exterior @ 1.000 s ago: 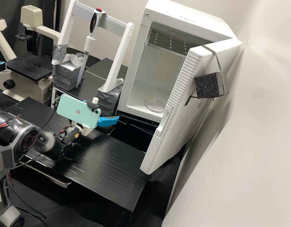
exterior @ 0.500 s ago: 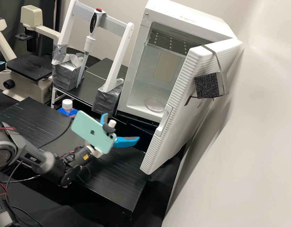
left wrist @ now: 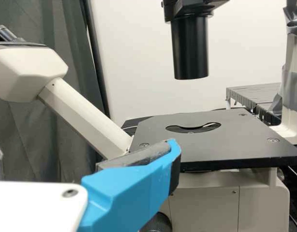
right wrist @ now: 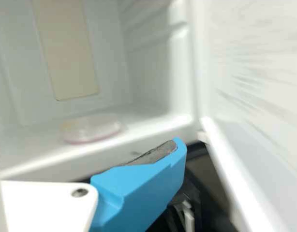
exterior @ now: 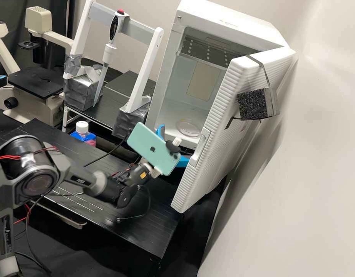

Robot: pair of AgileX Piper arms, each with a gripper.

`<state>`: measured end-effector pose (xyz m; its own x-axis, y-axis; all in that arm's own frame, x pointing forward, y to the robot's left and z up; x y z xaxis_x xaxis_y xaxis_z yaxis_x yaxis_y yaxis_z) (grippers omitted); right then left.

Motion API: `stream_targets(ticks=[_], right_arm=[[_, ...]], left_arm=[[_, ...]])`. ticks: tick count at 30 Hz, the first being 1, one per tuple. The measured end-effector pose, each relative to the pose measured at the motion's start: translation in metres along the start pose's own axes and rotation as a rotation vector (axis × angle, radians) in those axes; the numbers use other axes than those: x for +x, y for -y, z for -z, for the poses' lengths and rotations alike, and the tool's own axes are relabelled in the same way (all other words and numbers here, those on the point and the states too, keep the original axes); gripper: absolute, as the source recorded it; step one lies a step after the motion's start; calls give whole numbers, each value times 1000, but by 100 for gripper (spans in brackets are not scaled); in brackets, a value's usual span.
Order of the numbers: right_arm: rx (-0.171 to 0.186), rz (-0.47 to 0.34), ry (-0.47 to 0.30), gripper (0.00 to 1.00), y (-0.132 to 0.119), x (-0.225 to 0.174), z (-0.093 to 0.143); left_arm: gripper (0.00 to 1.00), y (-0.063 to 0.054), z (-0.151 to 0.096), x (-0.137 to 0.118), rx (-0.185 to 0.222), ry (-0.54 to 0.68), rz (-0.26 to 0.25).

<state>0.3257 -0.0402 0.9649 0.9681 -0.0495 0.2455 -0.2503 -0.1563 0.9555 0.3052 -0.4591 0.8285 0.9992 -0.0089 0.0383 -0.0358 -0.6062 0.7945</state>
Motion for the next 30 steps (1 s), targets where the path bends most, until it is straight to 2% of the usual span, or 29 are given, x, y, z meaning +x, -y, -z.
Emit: stream_targets(ticks=[3,8,17,22,27,30], right_arm=[[-5,34,-17,100,1,20,5],[-41,74,-21,100,4,50,11],[-114,89,30,100,3,90,9],[-159,127,59,100,5,102,2],[-173,163,73,100,11,109,-3],[-169,169,72,100,14,113,-5]], left_arm=[[100,0,0,0,0,0,0],[100,0,0,0,0,0,0],[100,0,0,0,0,0,0],[100,0,0,0,0,0,0],[100,0,0,0,0,0,0],[100,0,0,0,0,0,0]])
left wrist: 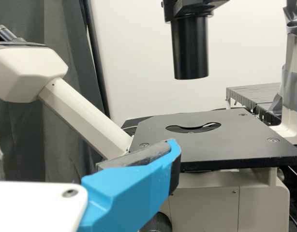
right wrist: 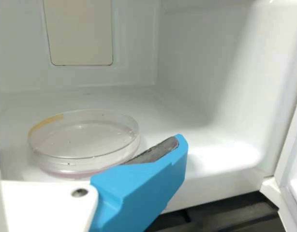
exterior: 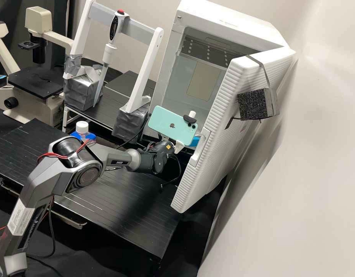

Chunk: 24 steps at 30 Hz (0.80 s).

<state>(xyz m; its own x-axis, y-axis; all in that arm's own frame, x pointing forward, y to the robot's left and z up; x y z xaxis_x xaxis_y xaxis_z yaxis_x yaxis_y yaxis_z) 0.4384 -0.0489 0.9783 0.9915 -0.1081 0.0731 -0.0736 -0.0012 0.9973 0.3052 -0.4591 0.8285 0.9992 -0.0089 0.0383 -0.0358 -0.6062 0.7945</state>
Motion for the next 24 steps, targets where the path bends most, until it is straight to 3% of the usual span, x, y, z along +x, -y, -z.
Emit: stream_targets(ticks=[3,4,24], right_arm=[[-1,15,-2,100,3,4,-3],[-9,20,-3,0,3,5,-3],[-12,31,2,0,7,8,-7]], left_arm=[[100,0,0,0,0,0,0],[100,0,0,0,0,0,0],[100,0,0,0,0,0,0]])
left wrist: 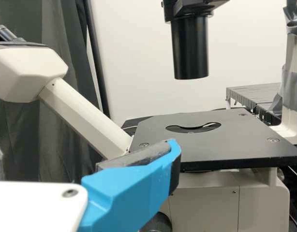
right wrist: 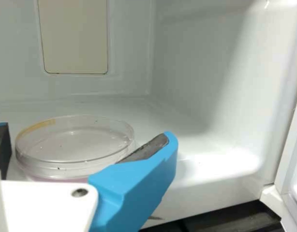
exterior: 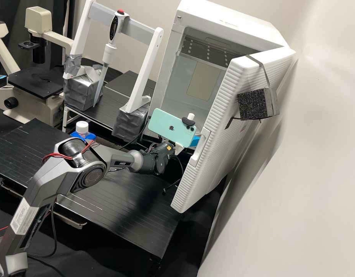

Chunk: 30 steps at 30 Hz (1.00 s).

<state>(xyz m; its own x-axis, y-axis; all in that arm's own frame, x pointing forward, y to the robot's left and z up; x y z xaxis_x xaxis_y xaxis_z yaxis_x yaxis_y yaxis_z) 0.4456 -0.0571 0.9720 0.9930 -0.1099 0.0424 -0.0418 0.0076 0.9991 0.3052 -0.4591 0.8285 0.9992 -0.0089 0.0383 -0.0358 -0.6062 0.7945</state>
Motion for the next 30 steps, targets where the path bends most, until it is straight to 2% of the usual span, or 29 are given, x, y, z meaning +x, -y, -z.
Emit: stream_targets(ticks=[30], right_arm=[[1,-8,-3,0,-3,2,2]], left_arm=[[100,0,0,0,0,0,0]])
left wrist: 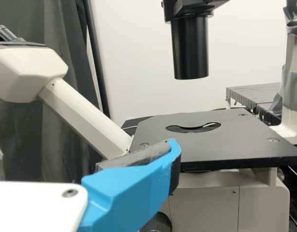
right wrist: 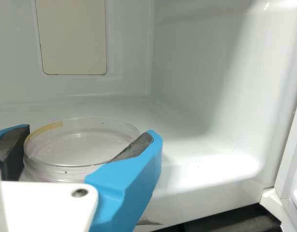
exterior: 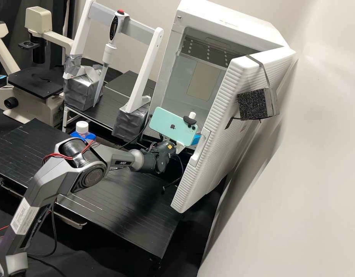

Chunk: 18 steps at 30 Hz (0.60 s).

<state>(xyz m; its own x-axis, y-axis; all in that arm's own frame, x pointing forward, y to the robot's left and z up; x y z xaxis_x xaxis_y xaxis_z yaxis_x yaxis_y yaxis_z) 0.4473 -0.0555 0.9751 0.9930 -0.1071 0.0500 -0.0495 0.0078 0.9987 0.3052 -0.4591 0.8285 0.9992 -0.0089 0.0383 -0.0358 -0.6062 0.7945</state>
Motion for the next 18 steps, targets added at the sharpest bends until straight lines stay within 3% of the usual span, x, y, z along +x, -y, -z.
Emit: stream_targets(ticks=[9,18], right_arm=[[21,0,-16,0,1,-28,0],[81,-54,-35,0,-4,-74,1]], left_arm=[[100,0,0,0,0,0,0],[100,0,0,0,0,0,0]])
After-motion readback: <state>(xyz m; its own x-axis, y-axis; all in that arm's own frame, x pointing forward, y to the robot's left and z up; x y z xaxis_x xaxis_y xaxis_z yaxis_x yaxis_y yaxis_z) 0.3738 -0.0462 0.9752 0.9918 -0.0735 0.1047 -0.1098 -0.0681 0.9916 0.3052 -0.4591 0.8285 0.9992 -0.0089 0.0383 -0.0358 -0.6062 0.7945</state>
